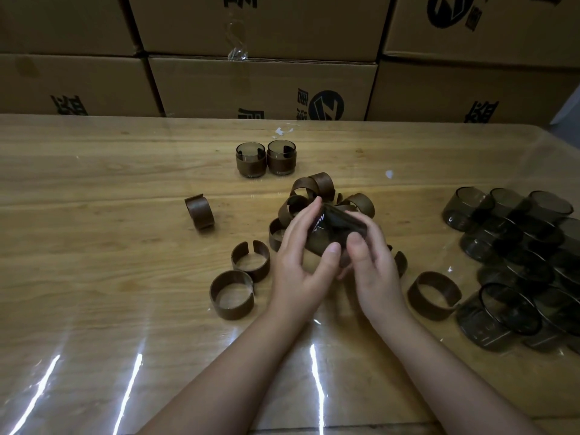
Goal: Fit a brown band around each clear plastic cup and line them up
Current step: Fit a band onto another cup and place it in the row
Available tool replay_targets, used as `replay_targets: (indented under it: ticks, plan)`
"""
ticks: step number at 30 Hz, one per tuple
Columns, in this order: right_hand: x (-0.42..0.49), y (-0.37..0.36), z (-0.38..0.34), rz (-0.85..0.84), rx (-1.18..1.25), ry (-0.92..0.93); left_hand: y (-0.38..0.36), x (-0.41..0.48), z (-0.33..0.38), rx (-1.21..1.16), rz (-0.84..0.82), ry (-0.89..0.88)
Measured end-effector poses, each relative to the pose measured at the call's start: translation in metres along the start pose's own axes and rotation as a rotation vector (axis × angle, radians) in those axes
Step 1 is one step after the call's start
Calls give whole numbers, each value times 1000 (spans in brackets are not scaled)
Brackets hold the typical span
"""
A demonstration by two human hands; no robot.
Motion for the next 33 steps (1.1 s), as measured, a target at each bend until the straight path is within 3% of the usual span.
replay_targets:
  ticks: [5,10,16,20,23,25,28,30,33]
  plan:
    - [-4,-5,0,21,-30,-32,-2,9,8,-115,-22,58]
    - [-11,-10,-9,51,-125,107,-3,8,13,-268,82,223]
    - [-14,-15,-28,28,-349,516,-10,5,3,-687,230,759]
    - [-15,-14,-32,43,-497,816,-8,10,0,-798,220,846]
    - [-19,-19,-30,-65,-479,996,-7,5,-3,-785,177,906]
    - [-22,-24,-29,-64,-438,978,-8,1,-2,-755,169,922]
    - [-22,-26,-30,65,-349,802,-8,-3,5,-663,205,912]
    - [-21,-23,-32,160,-200,606,-9,-9,5,-596,293,761]
    - [-20,-24,-33,165,188,214,-8,-9,24,-467,341,549]
Point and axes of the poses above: each hand's wrist, its own x-axis towards the middle knuckle, its own y-axis out of the back of the hand, z = x × y, the point moved 4 cm from there along x, towards the middle knuckle, and after that the axes turned 13 degrees about z, right-handed, at the moved point
